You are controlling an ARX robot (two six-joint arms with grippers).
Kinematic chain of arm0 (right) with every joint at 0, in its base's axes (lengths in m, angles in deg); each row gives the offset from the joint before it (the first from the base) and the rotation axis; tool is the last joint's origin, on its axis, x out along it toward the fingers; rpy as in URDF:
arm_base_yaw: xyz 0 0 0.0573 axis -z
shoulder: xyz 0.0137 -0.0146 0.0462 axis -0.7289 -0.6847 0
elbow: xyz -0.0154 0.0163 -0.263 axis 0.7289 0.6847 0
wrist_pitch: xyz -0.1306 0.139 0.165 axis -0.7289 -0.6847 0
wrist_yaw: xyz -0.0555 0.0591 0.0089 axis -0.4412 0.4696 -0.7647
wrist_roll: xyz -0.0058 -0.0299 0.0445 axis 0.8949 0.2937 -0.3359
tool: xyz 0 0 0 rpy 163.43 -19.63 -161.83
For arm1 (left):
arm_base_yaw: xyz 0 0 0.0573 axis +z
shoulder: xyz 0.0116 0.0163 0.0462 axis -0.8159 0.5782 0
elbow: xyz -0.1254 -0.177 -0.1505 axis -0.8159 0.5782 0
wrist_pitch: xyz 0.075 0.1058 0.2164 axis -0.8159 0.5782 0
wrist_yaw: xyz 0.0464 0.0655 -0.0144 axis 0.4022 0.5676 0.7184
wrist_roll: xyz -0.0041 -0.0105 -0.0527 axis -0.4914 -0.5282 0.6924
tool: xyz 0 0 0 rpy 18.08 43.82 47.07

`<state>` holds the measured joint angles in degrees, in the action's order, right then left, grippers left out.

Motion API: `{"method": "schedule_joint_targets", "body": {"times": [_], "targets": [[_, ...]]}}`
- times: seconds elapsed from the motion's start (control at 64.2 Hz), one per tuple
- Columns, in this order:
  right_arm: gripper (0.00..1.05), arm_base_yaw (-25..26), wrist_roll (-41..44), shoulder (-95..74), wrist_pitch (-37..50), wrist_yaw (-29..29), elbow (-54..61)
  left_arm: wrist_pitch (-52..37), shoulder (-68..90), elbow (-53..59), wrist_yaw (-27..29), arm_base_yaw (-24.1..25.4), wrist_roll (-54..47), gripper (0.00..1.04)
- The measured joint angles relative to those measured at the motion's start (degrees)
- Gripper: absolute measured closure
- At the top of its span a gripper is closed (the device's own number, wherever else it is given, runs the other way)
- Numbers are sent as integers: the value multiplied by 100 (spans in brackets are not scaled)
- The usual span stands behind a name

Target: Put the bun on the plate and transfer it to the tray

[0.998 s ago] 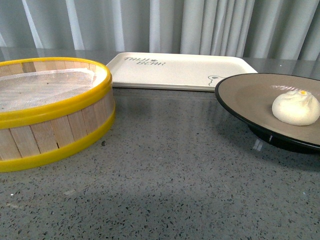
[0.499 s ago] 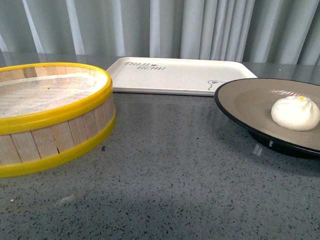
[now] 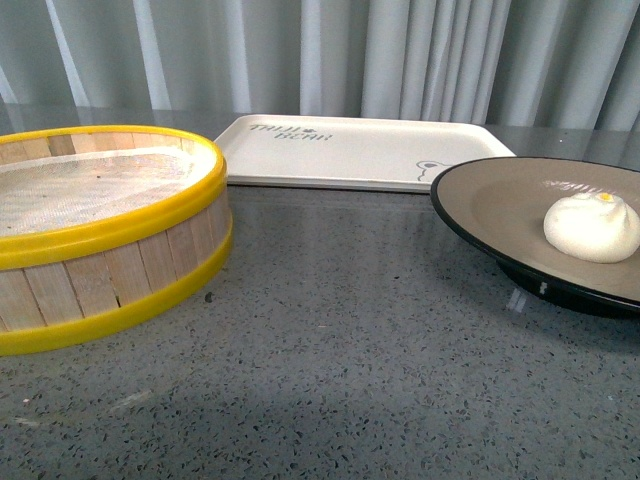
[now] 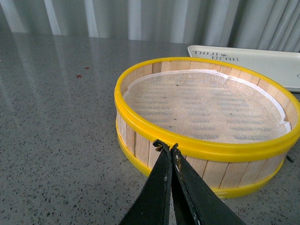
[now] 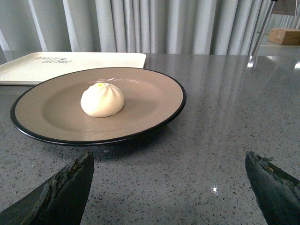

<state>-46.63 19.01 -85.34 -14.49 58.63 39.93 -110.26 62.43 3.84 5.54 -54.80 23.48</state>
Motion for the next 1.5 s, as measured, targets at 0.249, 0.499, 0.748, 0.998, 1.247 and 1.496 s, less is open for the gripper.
{"method": "schedule_joint_targets", "body": {"times": [0.249,0.499,0.748,0.998,1.247,1.496], "targets": [[8,0,0,0,0,0,0,251,-516,267,0,0,0,101],[8,0,0,0,0,0,0,575,-1010,437,-2,0,0,101],[8,0,0,0,0,0,0,715,-1425,520,-2,0,0,101],[8,0,0,0,0,0,0,1434,-2065,520,2,0,0,101],[8,0,0,0,0,0,0,2085,-2747,520,-4,0,9,100],[8,0,2,0,0,0,0,2085,-2747,520,-4,0,4,47]]}}
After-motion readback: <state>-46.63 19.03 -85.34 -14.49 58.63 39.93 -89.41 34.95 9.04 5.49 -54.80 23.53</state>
